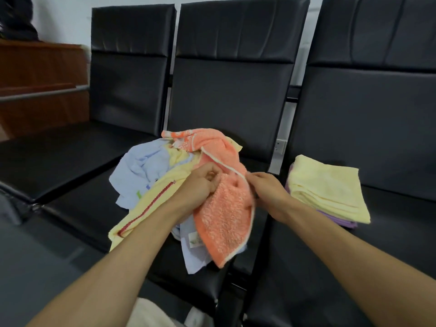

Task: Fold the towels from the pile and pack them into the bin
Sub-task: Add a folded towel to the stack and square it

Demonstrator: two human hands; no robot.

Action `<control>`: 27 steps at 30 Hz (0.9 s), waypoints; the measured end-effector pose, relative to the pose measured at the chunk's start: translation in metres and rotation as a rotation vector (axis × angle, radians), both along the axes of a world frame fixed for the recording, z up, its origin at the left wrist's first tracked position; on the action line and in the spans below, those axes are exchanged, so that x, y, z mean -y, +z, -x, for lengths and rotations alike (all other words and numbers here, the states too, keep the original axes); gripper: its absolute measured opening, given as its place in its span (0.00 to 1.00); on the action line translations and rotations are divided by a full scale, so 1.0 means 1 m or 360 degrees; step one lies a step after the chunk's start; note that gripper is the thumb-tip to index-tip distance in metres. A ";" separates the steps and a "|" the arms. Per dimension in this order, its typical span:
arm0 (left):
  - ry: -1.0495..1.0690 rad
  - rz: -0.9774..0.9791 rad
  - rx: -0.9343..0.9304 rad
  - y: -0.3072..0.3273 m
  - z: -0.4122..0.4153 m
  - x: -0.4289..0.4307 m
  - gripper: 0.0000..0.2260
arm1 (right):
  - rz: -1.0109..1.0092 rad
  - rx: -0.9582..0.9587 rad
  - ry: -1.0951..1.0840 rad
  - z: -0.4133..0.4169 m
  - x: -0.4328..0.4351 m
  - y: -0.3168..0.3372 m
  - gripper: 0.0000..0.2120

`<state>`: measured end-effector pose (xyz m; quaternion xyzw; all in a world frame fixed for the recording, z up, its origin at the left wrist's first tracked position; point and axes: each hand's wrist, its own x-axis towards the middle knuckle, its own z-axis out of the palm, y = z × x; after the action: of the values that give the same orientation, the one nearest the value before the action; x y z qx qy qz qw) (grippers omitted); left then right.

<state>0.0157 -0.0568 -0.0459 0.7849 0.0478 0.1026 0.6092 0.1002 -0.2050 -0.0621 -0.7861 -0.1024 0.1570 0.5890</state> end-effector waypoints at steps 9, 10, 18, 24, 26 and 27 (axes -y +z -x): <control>-0.0737 0.0074 -0.0418 0.005 0.010 0.006 0.07 | -0.0264 -0.0501 -0.0027 -0.011 0.003 0.013 0.09; -0.0679 0.0053 -0.0432 0.003 0.008 0.006 0.05 | -0.0290 -0.0501 -0.0009 -0.012 0.004 0.012 0.08; 0.0310 0.0682 -0.0355 -0.006 -0.013 0.004 0.16 | -0.0333 -0.0411 0.0764 0.000 0.044 0.034 0.18; 0.0334 0.1008 -0.0456 0.000 -0.009 0.018 0.16 | 0.0225 -0.0398 0.1144 0.012 0.061 0.038 0.13; 0.0326 0.0869 -0.0484 0.001 -0.008 0.018 0.16 | 0.0349 -0.0250 0.0725 0.007 0.051 0.024 0.19; 0.0308 0.0832 -0.0497 0.001 -0.007 0.017 0.15 | 0.0381 -0.0177 0.0523 0.005 0.043 0.017 0.20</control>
<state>0.0232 -0.0738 -0.0449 0.6000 0.2399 0.0228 0.7629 0.0956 -0.2484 -0.0449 -0.8133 -0.1773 0.3050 0.4626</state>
